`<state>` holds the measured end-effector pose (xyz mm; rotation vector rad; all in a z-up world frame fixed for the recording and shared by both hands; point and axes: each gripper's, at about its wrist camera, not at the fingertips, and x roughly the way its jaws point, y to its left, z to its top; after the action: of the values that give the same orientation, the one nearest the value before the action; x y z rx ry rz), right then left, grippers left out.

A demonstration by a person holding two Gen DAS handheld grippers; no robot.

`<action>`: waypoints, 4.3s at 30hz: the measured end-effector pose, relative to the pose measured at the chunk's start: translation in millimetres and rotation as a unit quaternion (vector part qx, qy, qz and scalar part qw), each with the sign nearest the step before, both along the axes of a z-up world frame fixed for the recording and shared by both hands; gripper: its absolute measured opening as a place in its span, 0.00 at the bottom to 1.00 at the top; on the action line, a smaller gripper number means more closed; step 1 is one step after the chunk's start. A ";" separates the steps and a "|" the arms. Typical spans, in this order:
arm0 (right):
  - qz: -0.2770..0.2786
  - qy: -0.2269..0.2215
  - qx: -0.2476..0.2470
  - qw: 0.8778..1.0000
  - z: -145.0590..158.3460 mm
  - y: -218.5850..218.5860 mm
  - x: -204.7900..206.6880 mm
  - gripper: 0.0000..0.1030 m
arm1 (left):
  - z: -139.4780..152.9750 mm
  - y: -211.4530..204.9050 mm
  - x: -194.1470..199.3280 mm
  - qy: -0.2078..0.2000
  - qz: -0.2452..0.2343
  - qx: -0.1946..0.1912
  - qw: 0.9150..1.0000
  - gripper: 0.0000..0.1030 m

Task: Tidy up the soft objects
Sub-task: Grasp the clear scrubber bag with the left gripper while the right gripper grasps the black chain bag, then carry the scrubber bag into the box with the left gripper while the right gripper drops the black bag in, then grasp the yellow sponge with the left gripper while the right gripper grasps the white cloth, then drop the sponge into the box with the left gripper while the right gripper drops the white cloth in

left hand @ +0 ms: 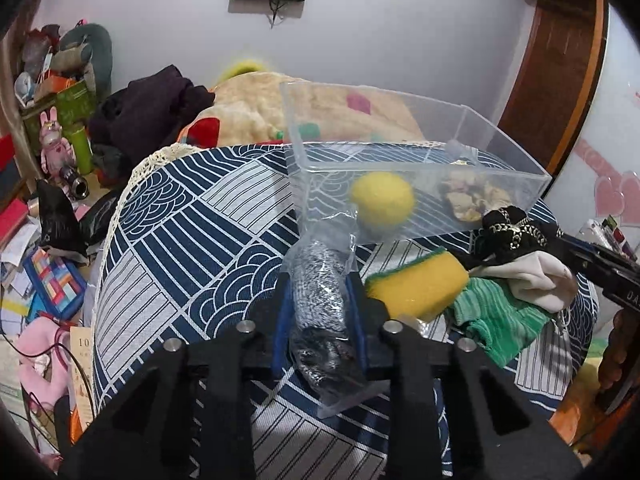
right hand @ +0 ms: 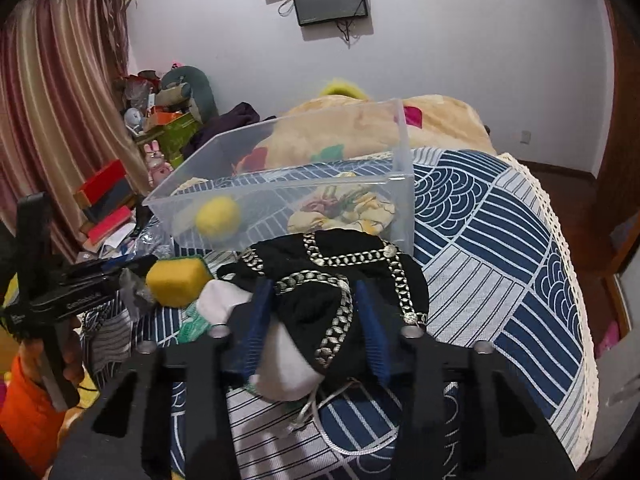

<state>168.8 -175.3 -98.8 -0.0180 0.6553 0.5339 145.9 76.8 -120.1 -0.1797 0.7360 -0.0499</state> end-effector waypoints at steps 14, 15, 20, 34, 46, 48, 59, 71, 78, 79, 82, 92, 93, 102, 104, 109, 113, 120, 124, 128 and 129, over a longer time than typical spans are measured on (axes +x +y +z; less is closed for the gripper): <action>-0.011 -0.085 0.023 0.996 50.1 -12.4 -27.0 0.18 | 47.2 6.1 -26.1 -0.055 -0.008 -0.017 0.998 0.19; -0.010 -0.091 0.025 0.995 54.0 -11.8 -28.8 0.18 | 50.8 5.9 -25.9 -0.059 -0.011 -0.021 0.998 0.19; -0.008 -0.119 0.033 0.992 70.6 -7.4 -30.9 0.18 | 78.7 0.1 -23.0 -0.092 -0.019 -0.029 0.995 0.19; -0.008 -0.148 0.030 0.989 90.3 25.3 10.3 0.18 | 113.8 -11.0 22.8 -0.137 -0.006 -0.008 0.990 0.19; 0.006 -0.091 -0.010 0.996 65.6 56.3 58.1 0.18 | 75.2 -10.4 78.5 -0.084 0.011 0.040 0.996 0.19; 0.008 -0.078 -0.015 0.997 60.1 60.8 64.4 0.18 | 68.5 -11.8 84.2 -0.075 0.010 0.045 0.996 0.19; 0.020 -0.014 -0.072 0.997 29.3 80.2 83.5 0.21 | 42.6 -16.1 99.7 -0.036 -0.003 0.048 0.998 0.19; 0.017 -0.041 -0.070 0.997 48.3 69.9 63.6 0.48 | 56.4 -14.0 79.5 -0.048 -0.005 0.026 0.998 0.38; 0.000 -0.083 -0.045 0.996 71.1 53.4 41.3 0.66 | 82.1 -17.2 49.6 -0.088 -0.007 0.017 0.996 0.58; -0.001 -0.090 -0.040 0.995 74.3 49.4 36.8 0.68 | 85.0 -18.0 45.4 -0.093 -0.007 0.019 0.995 0.63; -0.004 -0.103 -0.031 0.994 80.8 42.7 27.2 0.73 | 93.2 -20.5 30.0 -0.109 -0.006 0.026 0.994 0.75; -0.007 -0.097 -0.031 0.995 61.7 23.4 -0.2 0.79 | 71.1 -24.3 -2.2 -0.085 -0.011 0.029 0.996 0.93; -0.006 -0.090 -0.034 0.995 56.0 23.1 -0.8 0.79 | 66.5 -24.3 -2.9 -0.077 -0.012 0.027 0.997 0.93; 0.021 -0.015 -0.046 0.999 8.3 27.8 -0.1 0.79 | 12.1 -36.4 0.2 -0.009 -0.020 0.021 1.000 0.93; 0.026 -0.001 -0.042 0.999 3.0 28.7 3.3 0.78 | 4.7 -38.2 2.8 -0.001 -0.018 0.019 1.000 0.93; 0.022 0.014 -0.034 0.999 -5.3 26.9 8.0 0.49 | -5.0 -40.5 10.9 0.013 -0.027 -0.006 1.000 0.77; 0.017 0.012 -0.014 1.000 -4.8 16.5 2.5 0.30 | -9.3 -40.1 16.2 0.025 -0.043 -0.040 0.998 0.59; 0.009 -0.015 -0.005 1.000 9.2 7.7 -6.9 0.23 | 6.0 -44.3 1.4 -0.006 -0.046 -0.014 0.999 0.55; 0.003 -0.039 -0.001 0.999 23.5 3.8 -12.9 0.21 | 24.7 -39.1 -7.7 -0.031 -0.041 -0.019 0.999 0.55; -0.005 -0.064 0.010 0.998 40.3 -0.6 -16.9 0.21 | 45.1 -35.5 -12.0 -0.056 -0.037 -0.021 0.998 0.55; -0.007 -0.070 0.012 0.997 43.8 -1.7 -17.4 0.21 | 51.0 -34.7 -12.8 -0.063 -0.037 -0.020 0.997 0.55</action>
<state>151.5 -177.1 -55.0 -0.0283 0.5128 0.5213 133.1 42.1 -69.2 -0.1869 0.6164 -0.1447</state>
